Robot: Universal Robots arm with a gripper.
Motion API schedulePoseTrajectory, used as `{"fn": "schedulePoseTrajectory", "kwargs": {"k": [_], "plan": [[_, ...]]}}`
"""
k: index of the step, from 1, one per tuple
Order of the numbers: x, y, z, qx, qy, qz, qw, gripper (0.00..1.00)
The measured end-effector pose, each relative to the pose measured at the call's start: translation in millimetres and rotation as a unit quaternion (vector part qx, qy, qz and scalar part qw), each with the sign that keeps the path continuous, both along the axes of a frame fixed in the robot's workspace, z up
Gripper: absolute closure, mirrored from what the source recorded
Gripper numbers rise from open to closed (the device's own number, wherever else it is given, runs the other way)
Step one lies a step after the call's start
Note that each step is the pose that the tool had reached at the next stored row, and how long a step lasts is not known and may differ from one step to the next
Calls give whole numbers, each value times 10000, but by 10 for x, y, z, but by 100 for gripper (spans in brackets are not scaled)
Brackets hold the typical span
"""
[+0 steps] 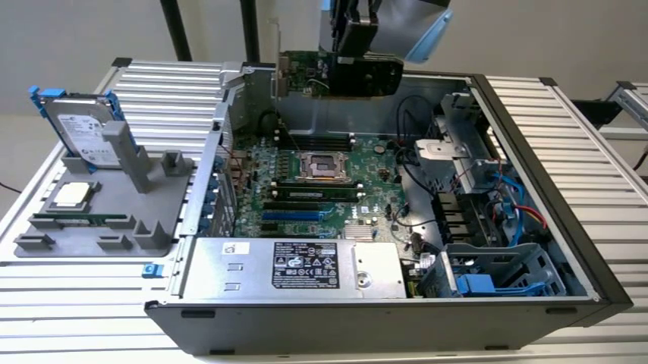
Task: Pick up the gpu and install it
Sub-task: 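Insert the gpu into the slot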
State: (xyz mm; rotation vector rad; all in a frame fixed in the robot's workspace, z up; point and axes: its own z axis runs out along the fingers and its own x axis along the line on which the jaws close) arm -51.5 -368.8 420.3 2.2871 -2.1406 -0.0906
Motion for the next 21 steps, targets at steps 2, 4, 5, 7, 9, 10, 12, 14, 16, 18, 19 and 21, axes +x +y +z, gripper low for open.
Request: {"fn": "schedulePoseTrajectory", "kwargs": {"k": [2, 4, 5, 7, 9, 10, 12, 14, 16, 18, 19, 21], "plan": [[0, 0, 0, 0, 0, 99, 10000, 100], [0, 0, 0, 0, 0, 200, 9998, 100], [0, 0, 0, 0, 0, 247, 9997, 100], [0, 0, 0, 0, 0, 347, 9994, 100], [0, 0, 0, 0, 0, 446, 9990, 100], [0, 0, 0, 0, 0, 494, 9988, 100], [0, 0, 0, 0, 0, 588, 9983, 100], [0, 0, 0, 0, 0, 686, 9976, 100], [0, 0, 0, 0, 0, 782, 9969, 100], [0, 0, 0, 0, 0, 877, 9961, 100], [0, 0, 0, 0, 0, 914, 9958, 100], [0, 0, 0, 0, 0, 957, 9954, 100]]}}
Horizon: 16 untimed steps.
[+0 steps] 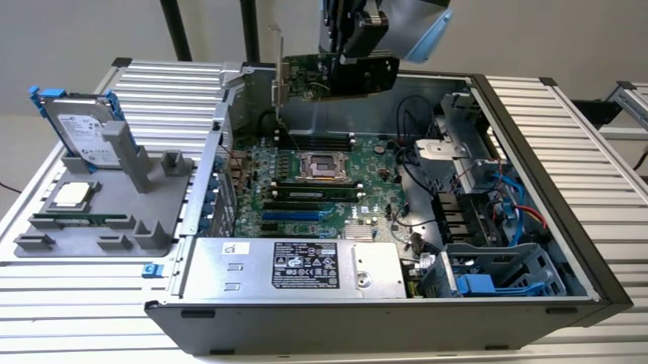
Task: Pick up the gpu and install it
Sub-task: 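Insert the gpu into the slot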
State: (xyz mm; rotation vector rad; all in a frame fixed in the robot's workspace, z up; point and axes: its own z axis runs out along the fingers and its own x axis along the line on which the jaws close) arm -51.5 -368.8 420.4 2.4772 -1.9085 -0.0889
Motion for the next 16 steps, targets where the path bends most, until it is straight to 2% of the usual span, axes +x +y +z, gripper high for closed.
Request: {"fn": "schedulePoseTrajectory", "kwargs": {"k": [3, 7, 12, 16], "plan": [[0, 0, -3, 7, 0, -100, 9999, 100], [0, 0, -17, 12, 0, -412, 9991, 100], [0, -1, -52, 12, -1, -724, 9974, 100], [0, -4, -85, 13, -1, -956, 9954, 100]]}}
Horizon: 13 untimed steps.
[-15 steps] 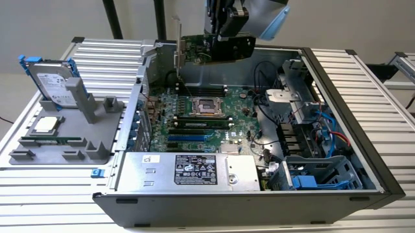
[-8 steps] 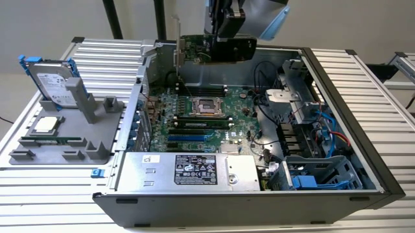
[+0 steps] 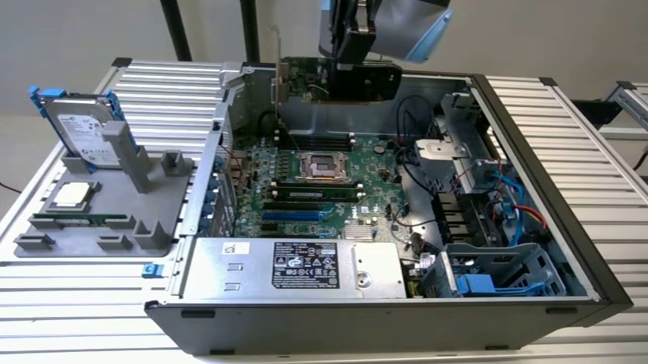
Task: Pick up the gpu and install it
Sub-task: 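Insert the gpu into the slot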
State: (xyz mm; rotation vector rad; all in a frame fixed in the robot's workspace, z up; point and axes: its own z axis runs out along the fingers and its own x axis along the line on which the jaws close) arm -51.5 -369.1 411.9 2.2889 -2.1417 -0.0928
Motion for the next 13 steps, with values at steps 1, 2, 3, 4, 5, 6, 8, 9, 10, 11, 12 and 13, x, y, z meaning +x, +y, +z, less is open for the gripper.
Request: {"fn": "schedulePoseTrajectory", "kwargs": {"k": [1, 2, 3, 4, 5, 6, 8, 9, 10, 11, 12, 13], "plan": [[0, -1, -8, 0, 0, -51, 10000, 100], [0, -2, -16, 0, 0, -104, 9999, 100], [0, -3, -25, 0, 0, -161, 9999, 100], [0, -4, -34, 0, 0, -218, 9998, 100], [0, -4, -43, -1, 0, -270, 9996, 100], [0, -4, -53, -1, 1, -302, 9995, 100], [0, -4, -76, 0, 0, -364, 9993, 100], [0, -4, -88, 0, -1, -382, 9993, 100], [0, -5, -99, 0, -1, -392, 9992, 100], [0, -5, -112, 0, -2, -399, 9992, 100], [0, -6, -122, 0, -4, -410, 9992, 100], [0, -7, -133, 0, -6, -432, 9991, 100]]}}
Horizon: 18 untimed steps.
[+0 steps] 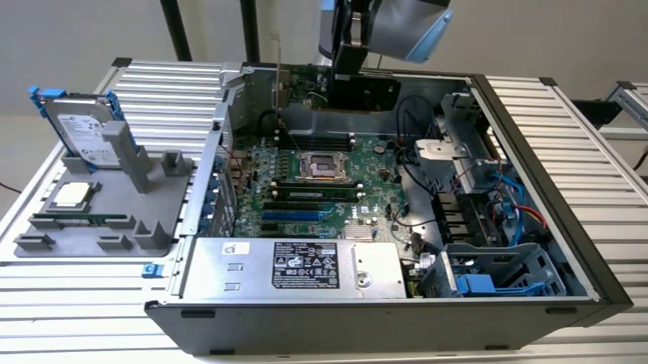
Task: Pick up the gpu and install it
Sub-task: 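Insert the gpu into the slot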
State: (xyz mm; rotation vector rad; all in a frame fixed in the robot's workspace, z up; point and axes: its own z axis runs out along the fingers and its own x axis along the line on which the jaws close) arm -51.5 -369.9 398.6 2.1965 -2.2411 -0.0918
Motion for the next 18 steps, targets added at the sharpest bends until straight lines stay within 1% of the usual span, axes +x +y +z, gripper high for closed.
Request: {"fn": "schedulePoseTrajectory", "kwargs": {"k": [3, 11, 13, 18], "plan": [[0, -1, -32, 0, -1, -73, 10000, 100], [0, -1, -121, -1, -1, -74, 10000, 100], [0, -1, -132, -1, -1, -74, 10000, 100], [0, -1, -133, -1, -1, -74, 10000, 100]]}}
